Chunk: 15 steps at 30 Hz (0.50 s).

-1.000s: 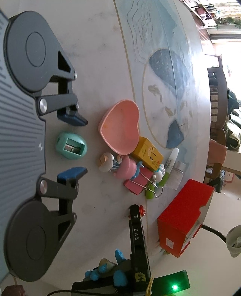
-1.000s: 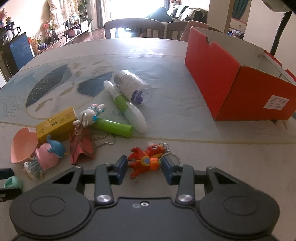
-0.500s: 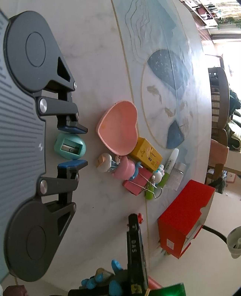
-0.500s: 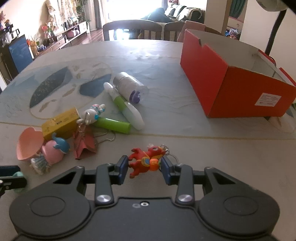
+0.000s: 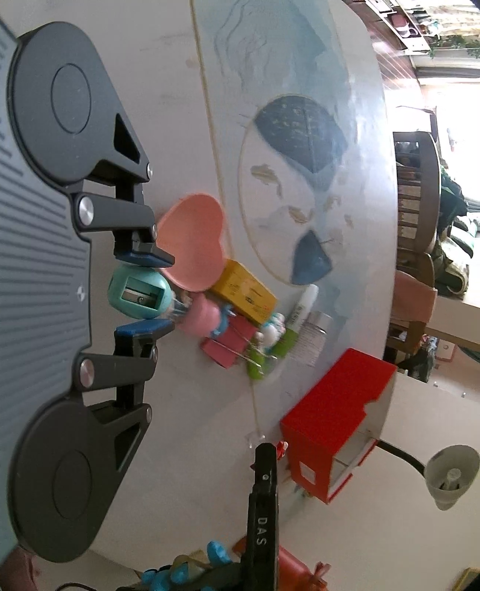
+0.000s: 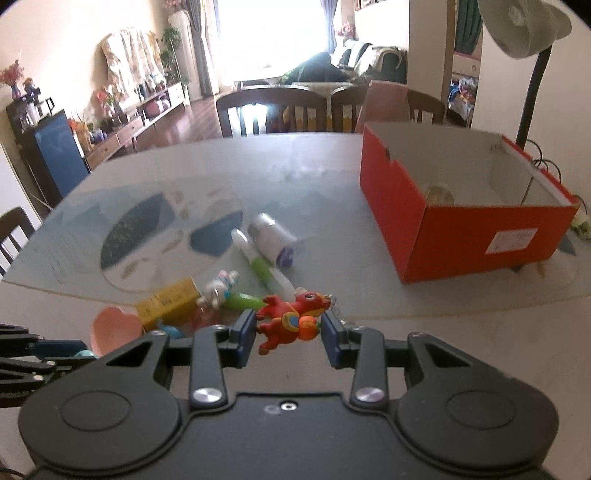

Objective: Organize rigid objects
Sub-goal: 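Carry the sharpener and keychain together toward the red box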

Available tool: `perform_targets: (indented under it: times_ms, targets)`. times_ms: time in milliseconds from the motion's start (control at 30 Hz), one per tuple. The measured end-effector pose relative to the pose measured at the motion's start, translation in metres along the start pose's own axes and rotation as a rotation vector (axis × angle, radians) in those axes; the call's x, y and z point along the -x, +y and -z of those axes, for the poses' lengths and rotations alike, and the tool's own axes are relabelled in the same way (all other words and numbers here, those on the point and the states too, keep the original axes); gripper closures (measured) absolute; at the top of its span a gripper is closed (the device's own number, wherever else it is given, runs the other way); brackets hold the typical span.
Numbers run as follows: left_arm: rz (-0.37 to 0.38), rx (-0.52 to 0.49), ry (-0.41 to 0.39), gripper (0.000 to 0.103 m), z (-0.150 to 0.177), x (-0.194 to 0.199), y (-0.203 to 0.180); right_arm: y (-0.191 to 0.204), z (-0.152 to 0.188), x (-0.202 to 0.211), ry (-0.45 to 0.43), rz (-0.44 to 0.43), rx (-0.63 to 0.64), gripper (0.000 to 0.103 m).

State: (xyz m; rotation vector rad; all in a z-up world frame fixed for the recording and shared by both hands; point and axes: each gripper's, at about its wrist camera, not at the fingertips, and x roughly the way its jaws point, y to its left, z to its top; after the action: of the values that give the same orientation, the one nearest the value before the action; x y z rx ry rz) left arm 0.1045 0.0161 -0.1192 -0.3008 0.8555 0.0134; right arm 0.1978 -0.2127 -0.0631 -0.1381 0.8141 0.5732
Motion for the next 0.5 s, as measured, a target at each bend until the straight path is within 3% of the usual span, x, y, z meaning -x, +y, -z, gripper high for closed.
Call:
perform_targets:
  times_ms: [500]
  targets:
    - [0.047, -0.032, -0.027, 0.073, -0.062, 0.004, -0.039, -0.033, -0.045, 0.038, -0.100, -0.007, -0.018, 0.066]
